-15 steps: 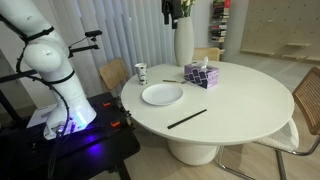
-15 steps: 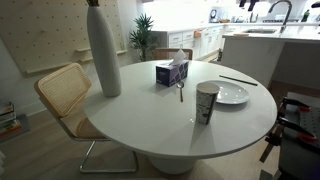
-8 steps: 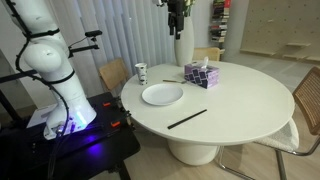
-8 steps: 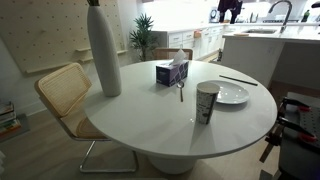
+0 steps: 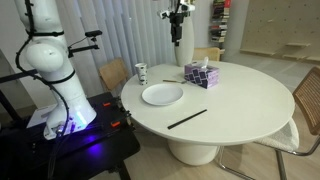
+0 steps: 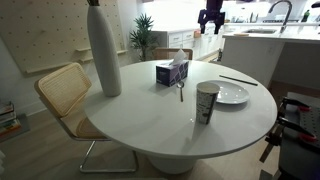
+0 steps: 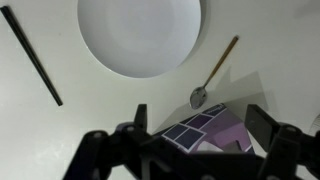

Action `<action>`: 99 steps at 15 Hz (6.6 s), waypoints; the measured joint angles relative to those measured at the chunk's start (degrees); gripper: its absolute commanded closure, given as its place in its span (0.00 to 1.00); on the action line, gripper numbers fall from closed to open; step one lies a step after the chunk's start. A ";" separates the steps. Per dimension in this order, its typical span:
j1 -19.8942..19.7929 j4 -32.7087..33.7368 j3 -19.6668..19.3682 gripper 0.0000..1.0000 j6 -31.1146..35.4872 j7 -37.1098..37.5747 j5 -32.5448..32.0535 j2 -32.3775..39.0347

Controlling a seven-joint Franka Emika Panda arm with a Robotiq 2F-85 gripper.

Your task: Move the spoon to the side of the plate.

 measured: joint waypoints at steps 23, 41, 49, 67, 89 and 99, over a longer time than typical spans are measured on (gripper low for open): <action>9.86 9.66 0.96 0.00 12.63 23.53 -2.82 21.71; 17.55 6.40 0.81 0.00 31.05 35.48 -2.85 31.30; 20.49 -2.85 -2.38 0.00 41.59 46.81 -2.84 29.32; 19.62 -5.07 -3.55 0.00 43.63 48.95 -2.84 30.29; 18.03 1.55 -2.59 1.00 43.51 48.51 -2.31 34.59; 17.73 -3.27 -3.78 0.97 40.58 48.48 -3.15 28.85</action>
